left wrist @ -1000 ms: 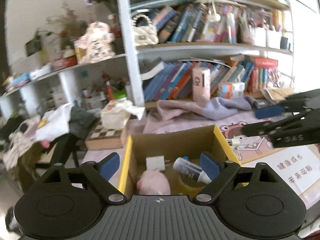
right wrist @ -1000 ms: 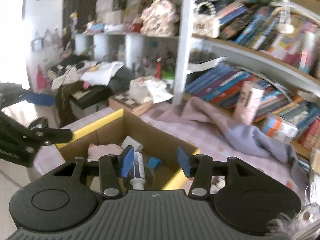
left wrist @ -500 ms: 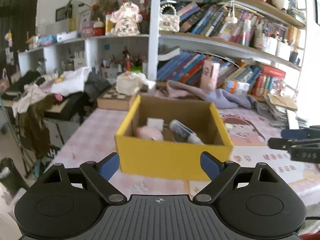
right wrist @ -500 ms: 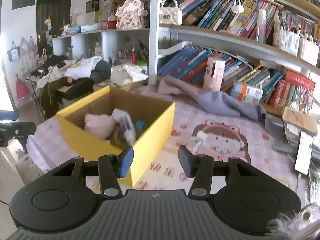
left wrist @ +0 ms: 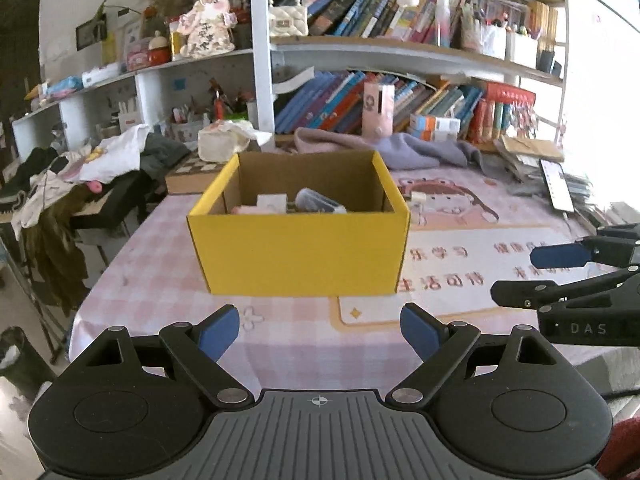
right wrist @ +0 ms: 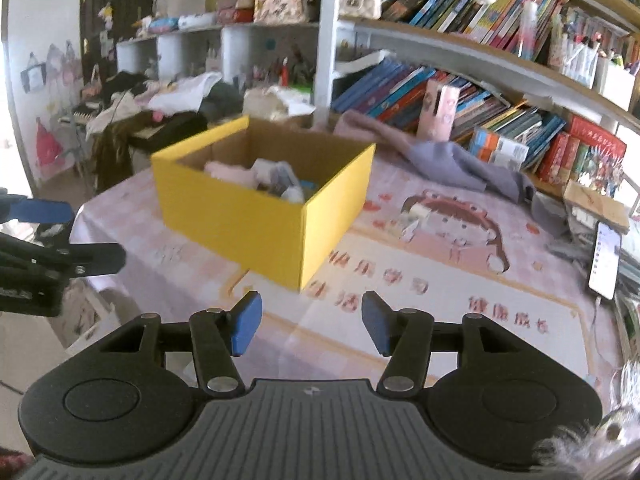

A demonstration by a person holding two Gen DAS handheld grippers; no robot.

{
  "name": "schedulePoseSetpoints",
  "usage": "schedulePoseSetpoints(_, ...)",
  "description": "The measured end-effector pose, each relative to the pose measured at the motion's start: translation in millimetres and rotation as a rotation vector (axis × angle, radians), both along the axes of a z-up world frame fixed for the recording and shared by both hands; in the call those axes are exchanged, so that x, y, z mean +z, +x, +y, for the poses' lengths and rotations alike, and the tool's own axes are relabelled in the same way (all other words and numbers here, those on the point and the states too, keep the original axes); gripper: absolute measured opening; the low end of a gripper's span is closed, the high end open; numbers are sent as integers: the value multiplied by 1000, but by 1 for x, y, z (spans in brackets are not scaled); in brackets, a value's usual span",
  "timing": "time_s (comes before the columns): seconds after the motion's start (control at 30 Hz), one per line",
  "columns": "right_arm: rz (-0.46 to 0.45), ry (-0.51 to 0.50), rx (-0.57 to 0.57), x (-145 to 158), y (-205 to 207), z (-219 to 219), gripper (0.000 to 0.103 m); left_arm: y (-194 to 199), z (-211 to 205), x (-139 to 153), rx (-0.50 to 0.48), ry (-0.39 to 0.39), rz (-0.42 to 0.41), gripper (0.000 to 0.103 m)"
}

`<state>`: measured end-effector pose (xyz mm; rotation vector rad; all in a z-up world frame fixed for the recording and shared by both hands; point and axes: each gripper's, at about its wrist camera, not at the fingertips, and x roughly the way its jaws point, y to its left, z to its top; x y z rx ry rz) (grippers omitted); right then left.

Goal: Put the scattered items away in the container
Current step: 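Withdraw both tools from the box toward the remaining small items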

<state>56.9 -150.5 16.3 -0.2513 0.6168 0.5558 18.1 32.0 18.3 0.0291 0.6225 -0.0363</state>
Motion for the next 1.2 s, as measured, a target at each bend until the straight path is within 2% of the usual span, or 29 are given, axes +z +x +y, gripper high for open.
schedulePoseSetpoints(0.1,-3,-23,12,-2,-8,2,62,-4,-4,-5,-14,-25,15,90)
schedulePoseSetpoints(0.2,-3,-42,3,-4,-13,0,65,-5,-10,-9,-38,-22,31,90)
schedulePoseSetpoints(0.27,12,-51,-18,-6,-13,-3,70,-6,-15,-12,-55,-20,42,92)
schedulePoseSetpoints(0.4,49,-69,-69,-11,-12,-11,73,-6,-21,-17,-84,-29,53,94)
schedulePoseSetpoints(0.73,64,-90,-148,-15,-10,-30,78,7,-44,-26,-181,-36,93,95)
schedulePoseSetpoints(1.2,80,-79,-253,-17,16,-70,78,43,-98,-32,-336,4,117,95)
